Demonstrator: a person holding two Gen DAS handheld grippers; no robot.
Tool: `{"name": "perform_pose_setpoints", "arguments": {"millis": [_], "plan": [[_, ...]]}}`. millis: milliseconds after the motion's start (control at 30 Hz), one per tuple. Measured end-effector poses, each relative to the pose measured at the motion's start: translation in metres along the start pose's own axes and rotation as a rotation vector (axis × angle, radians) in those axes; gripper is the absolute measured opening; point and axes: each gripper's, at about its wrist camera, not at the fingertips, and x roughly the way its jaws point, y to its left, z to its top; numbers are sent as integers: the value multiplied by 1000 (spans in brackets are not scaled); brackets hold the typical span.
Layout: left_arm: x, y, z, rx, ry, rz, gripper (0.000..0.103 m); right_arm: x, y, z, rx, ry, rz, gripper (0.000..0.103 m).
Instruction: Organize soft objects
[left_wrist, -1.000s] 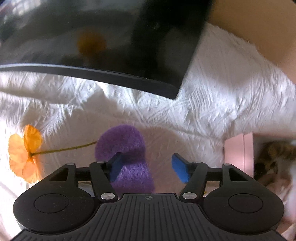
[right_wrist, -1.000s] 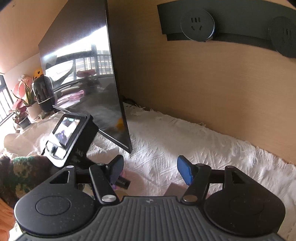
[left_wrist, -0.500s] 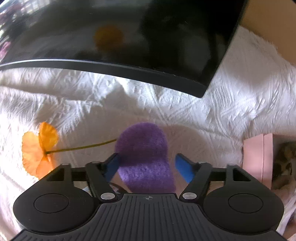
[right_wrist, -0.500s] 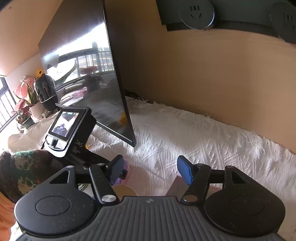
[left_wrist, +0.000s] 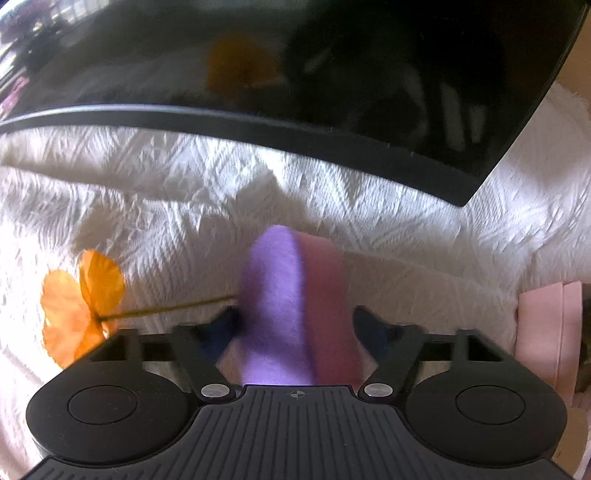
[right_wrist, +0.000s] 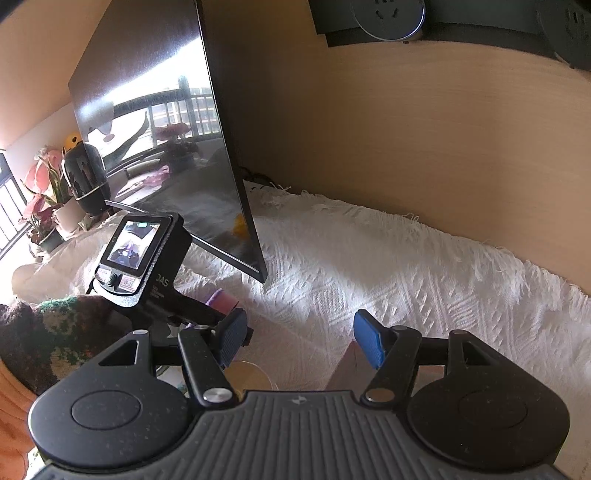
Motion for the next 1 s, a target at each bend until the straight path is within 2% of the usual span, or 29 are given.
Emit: {"name": "perform_pose_setpoints", "arguments": {"millis": [33, 100, 200, 333, 467, 667, 767, 867, 1000], "plan": [[-4, 2, 0, -5, -7, -22, 35, -1, 1, 1, 0, -1, -4, 65], [-13, 6, -1, -24, -16, -80, 36, -2, 4, 2, -4, -4, -15, 65], [-31, 13, -6, 0, -71, -137, 36, -3, 12, 5, -16, -9, -32, 65], [-79, 45, -22, -17, -203, -234, 36, 0, 30, 11, -38, -19, -45, 65], [-121, 84, -54, -64, -338, -238, 36, 16, 60, 17, -80, -5, -55, 65], [-133, 177, -101, -232, -496, -239, 36, 65, 131, 25, -165, 75, -9, 65], [-132, 209, -123, -269, -526, -234, 36, 94, 167, 27, -207, 131, 36, 65], [-122, 233, -139, -294, -512, -258, 36, 127, 195, 26, -220, 198, 67, 64], [-104, 250, -153, -307, -491, -261, 36, 171, 222, 25, -219, 259, 53, 64]]}}
